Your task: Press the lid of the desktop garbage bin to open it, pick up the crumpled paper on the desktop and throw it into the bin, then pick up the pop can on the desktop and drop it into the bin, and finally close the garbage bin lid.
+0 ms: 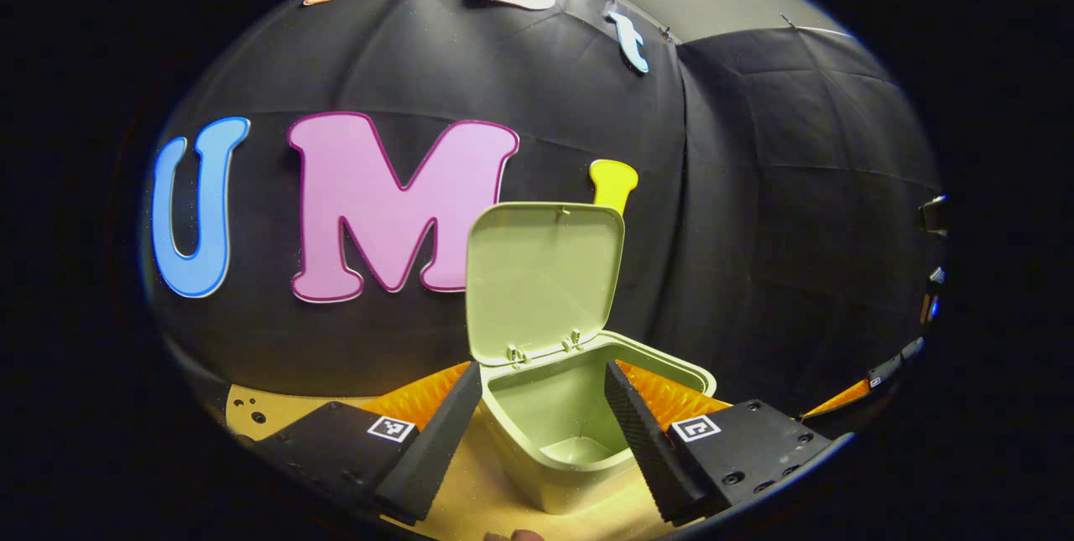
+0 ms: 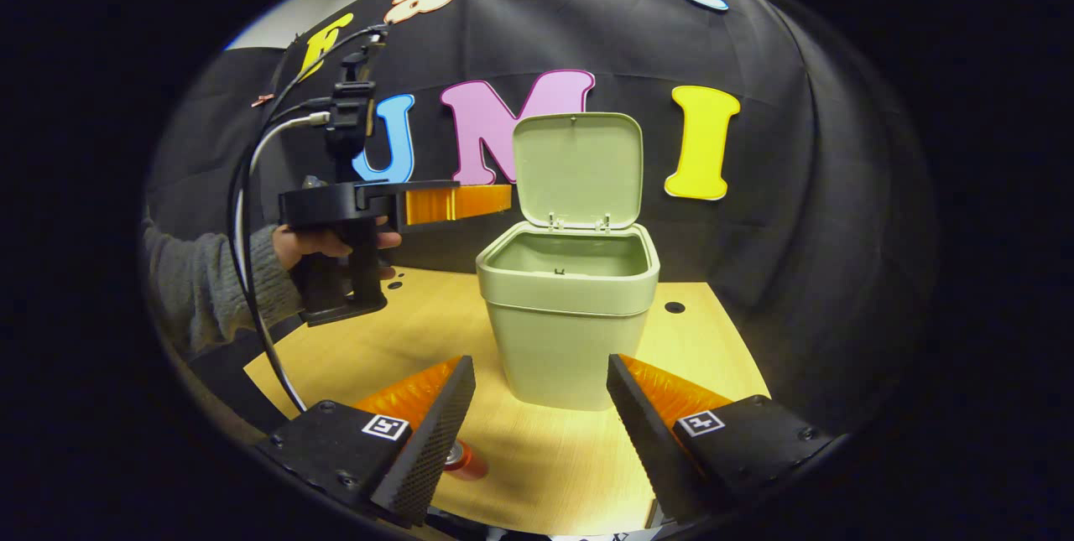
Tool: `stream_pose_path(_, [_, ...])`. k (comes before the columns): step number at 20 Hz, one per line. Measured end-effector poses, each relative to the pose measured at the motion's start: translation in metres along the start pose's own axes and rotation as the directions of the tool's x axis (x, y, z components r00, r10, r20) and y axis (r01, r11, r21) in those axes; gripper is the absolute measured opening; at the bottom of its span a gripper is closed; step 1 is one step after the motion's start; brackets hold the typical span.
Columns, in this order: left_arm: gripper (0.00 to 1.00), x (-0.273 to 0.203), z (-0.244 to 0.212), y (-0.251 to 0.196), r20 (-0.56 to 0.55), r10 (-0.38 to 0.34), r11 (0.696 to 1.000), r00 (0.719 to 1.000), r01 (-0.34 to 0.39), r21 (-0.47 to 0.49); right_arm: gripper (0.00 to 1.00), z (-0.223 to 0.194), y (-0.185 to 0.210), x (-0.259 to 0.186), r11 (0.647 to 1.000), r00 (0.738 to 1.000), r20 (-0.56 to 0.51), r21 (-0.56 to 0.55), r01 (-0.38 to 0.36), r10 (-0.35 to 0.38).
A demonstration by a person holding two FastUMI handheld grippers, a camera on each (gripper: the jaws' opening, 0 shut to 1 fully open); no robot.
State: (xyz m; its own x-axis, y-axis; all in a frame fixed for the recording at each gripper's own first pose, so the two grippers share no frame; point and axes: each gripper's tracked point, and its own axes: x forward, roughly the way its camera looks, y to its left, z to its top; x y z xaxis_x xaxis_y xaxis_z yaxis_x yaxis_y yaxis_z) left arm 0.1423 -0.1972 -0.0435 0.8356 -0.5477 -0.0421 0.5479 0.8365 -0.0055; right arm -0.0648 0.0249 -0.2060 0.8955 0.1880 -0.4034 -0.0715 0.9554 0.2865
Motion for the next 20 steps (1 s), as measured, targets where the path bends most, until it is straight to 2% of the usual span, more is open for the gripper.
stream_pose_path(8, [0.95, -0.089, -0.012, 0.045, -0.008, 0.161, 0.983, 0.987, -0.161, -0.086, 1.0, -0.024, 0.04, 0.01, 0.991, 0.99, -0.061, -0.029, -0.128, 0.126])
stream_pose_path(13, [0.95, -0.145, -0.046, 0.077, -0.062, 0.302, 0.947, 0.951, -0.307, -0.098, 1.0, -0.036, 0.062, 0.016, 0.979, 0.977, -0.099, -0.054, -0.196, 0.19])
stream_pose_path(20, [0.95, -0.203, -0.069, 0.087, -0.102, 0.398, 0.907, 0.912, -0.408, -0.108, 1.0, -0.068, 0.086, 0.022, 0.95, 0.946, -0.181, -0.111, -0.292, 0.269])
